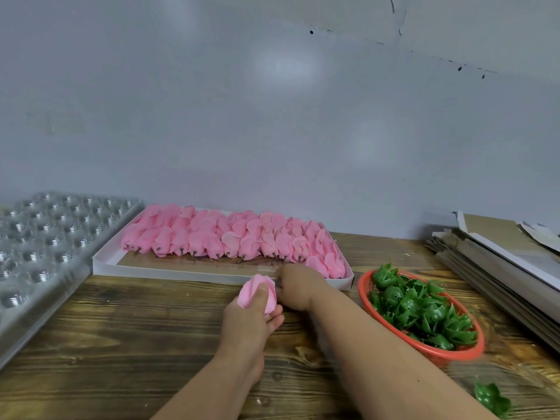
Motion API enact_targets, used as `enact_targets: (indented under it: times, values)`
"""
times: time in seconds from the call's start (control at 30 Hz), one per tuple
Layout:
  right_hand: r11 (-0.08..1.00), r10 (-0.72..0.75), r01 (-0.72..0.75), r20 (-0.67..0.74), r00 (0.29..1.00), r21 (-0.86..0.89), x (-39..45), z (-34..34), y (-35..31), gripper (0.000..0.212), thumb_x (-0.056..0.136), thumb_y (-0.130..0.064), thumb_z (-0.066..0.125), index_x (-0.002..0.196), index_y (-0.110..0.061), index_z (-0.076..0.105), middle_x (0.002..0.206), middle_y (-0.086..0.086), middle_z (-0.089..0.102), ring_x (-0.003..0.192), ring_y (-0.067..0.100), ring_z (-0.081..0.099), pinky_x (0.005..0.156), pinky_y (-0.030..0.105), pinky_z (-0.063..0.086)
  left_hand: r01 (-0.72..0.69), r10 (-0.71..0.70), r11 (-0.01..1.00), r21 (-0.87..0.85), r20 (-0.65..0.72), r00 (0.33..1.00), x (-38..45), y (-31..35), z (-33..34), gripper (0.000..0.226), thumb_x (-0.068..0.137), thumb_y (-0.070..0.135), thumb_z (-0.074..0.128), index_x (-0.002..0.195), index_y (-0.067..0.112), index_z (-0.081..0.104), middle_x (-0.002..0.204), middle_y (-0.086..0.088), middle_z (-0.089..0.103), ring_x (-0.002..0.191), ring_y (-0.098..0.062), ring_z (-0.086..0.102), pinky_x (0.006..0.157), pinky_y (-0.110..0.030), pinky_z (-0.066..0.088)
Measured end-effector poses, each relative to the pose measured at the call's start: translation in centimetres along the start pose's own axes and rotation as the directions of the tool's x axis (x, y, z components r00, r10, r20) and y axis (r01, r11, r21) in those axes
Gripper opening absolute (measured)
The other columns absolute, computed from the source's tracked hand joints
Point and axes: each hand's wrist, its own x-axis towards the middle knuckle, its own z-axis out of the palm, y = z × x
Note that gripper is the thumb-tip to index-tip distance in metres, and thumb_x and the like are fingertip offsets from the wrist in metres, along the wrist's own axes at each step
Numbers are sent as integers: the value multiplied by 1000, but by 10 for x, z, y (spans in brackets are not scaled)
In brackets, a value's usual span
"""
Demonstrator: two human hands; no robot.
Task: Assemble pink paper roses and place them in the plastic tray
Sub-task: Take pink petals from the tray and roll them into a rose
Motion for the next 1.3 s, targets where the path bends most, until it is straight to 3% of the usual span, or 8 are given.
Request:
enact_targets:
  times: [0.13, 0.27, 0.5, 0.77, 0.97, 1.13, 1.2, 1.3]
  values:
    - [991, 68, -56, -94, 993, 121, -4, -2, 8, 26, 89, -37, 50, 79, -14, 57, 80, 2, 58, 82, 25, 57, 61, 27, 38, 0, 0, 1000, 19, 2, 1000, 0, 0, 0, 36, 97, 20, 55, 130, 3, 53, 102, -15, 65, 83, -19, 67, 62, -23, 53]
    - [936, 340, -259, -426, 838, 239, -4, -10, 30, 18, 89, -27, 51, 77, -14, 55, 80, 4, 57, 81, 27, 57, 61, 26, 34, -11, 10, 999, 43, 8, 1000, 0, -1, 0, 41, 97, 22, 55, 133, 3, 50, 102, -16, 65, 85, -20, 67, 61, -22, 53]
    - [848, 528, -489, -252, 811, 203, 10, -13, 49, 13, 82, -30, 51, 89, -20, 51, 101, 7, 64, 94, 28, 61, 73, 30, 42, -8, 7, 998, 64, 14, 1000, -2, 0, 1, 43, 96, 23, 56, 134, 4, 49, 103, -16, 64, 88, -22, 67, 68, -26, 53]
    - [797, 603, -584, -165, 780, 154, 26, -11, 47, 24, 81, -37, 52, 71, -19, 40, 65, -3, 43, 75, 24, 50, 75, 32, 39, -21, 19, 998, 57, 43, 999, -6, 3, 1, 28, 98, 22, 55, 124, 12, 53, 101, -18, 63, 85, -21, 65, 63, -23, 53]
    - [805, 592, -566, -187, 784, 176, 29, -2, 47, 28, 87, -30, 44, 109, -18, 56, 104, 4, 63, 101, 29, 60, 82, 36, 38, -30, 27, 999, 45, 53, 998, -4, 2, 1, 12, 97, 21, 55, 108, 16, 57, 97, -12, 63, 77, -18, 62, 63, -24, 54]
    - [736, 624, -512, -149, 767, 444, 24, -16, 44, 34, 82, -34, 45, 106, -13, 57, 104, 11, 64, 92, 30, 59, 78, 34, 42, -36, 33, 997, 70, 46, 998, 0, 0, -3, 8, 97, 23, 56, 102, 17, 58, 96, -13, 65, 78, -18, 64, 57, -20, 54]
    - [652, 613, -397, -141, 777, 645, 17, -24, 42, 28, 81, -34, 56, 90, -8, 60, 85, 11, 64, 78, 28, 60, 70, 33, 47, -38, 34, 996, 84, 42, 999, 2, -2, -3, 14, 97, 24, 56, 108, 16, 57, 95, -13, 65, 79, -18, 65, 59, -21, 54]
    - [241, 581, -174, 1, 814, 955, -1, -33, 37, 15, 82, -19, 64, 78, -5, 58, 63, 10, 58, 54, 25, 60, 56, 29, 49, -36, 33, 995, 88, 38, 999, 3, -2, -3, 26, 96, 23, 57, 120, 14, 55, 97, -13, 66, 79, -18, 67, 60, -21, 54]
